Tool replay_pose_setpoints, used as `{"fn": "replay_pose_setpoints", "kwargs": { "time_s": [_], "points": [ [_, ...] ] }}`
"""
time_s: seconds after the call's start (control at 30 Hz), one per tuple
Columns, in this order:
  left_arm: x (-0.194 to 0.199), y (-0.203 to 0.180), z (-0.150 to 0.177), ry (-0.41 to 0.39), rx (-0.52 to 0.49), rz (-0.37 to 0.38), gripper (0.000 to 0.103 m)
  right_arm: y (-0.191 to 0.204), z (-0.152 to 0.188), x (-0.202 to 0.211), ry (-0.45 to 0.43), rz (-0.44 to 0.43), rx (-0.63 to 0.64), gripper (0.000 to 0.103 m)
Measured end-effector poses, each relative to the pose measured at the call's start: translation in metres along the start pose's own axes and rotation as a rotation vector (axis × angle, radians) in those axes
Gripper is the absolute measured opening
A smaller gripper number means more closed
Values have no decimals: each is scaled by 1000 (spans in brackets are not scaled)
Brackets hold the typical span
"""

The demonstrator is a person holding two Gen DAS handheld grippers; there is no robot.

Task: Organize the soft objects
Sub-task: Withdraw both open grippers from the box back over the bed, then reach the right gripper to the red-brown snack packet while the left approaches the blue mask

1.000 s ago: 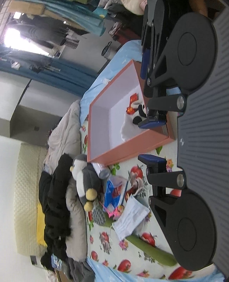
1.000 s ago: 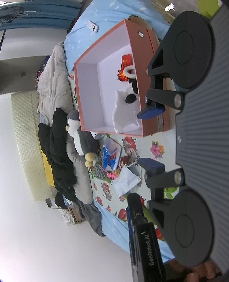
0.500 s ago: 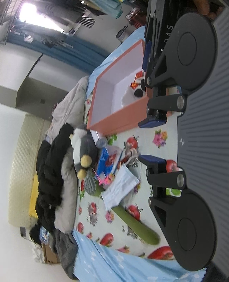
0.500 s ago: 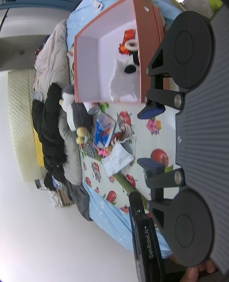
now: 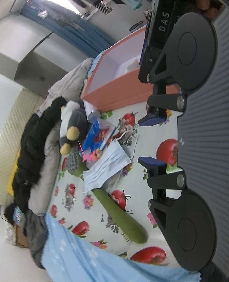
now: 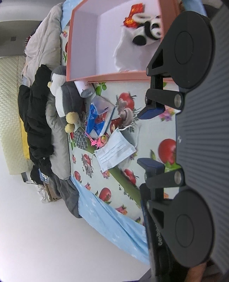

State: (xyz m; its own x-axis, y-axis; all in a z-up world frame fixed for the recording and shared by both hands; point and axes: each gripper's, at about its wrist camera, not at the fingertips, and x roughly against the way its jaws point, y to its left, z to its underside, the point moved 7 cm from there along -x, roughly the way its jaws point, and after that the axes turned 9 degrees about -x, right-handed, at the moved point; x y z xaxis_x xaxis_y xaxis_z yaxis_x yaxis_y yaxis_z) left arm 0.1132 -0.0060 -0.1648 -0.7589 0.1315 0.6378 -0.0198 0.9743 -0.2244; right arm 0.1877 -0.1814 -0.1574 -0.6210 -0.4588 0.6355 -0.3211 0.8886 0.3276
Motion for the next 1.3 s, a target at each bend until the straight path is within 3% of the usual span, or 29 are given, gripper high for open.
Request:
{"fn": "replay_pose_setpoints", "kwargs": {
  "time_s": [0.2,0.43,0.57,0.7,0.93,1.03,1.23,1.3],
  "points": [
    [-55,30,-5,42,81,6,44,-2,-17,-54,50,11,-38,51],
    [-118,50,-3,80,135,4,44,-19,-40,-115,99,32,-172,51],
    [-154,61,1,112,174,5,57,-34,-53,-149,95,72,-264,51],
    [-177,69,2,110,215,10,57,-52,-55,-184,124,113,-347,52],
    [-199,71,-3,127,227,50,57,-63,-58,-220,120,86,-438,53],
    [-205,70,-5,135,228,51,56,-65,-53,-238,165,84,-447,54],
    [-211,67,-8,137,230,31,35,-51,-47,-246,224,31,-418,49],
    [-213,67,-7,145,241,31,19,-49,-47,-245,227,28,-418,47]
  ]
}}
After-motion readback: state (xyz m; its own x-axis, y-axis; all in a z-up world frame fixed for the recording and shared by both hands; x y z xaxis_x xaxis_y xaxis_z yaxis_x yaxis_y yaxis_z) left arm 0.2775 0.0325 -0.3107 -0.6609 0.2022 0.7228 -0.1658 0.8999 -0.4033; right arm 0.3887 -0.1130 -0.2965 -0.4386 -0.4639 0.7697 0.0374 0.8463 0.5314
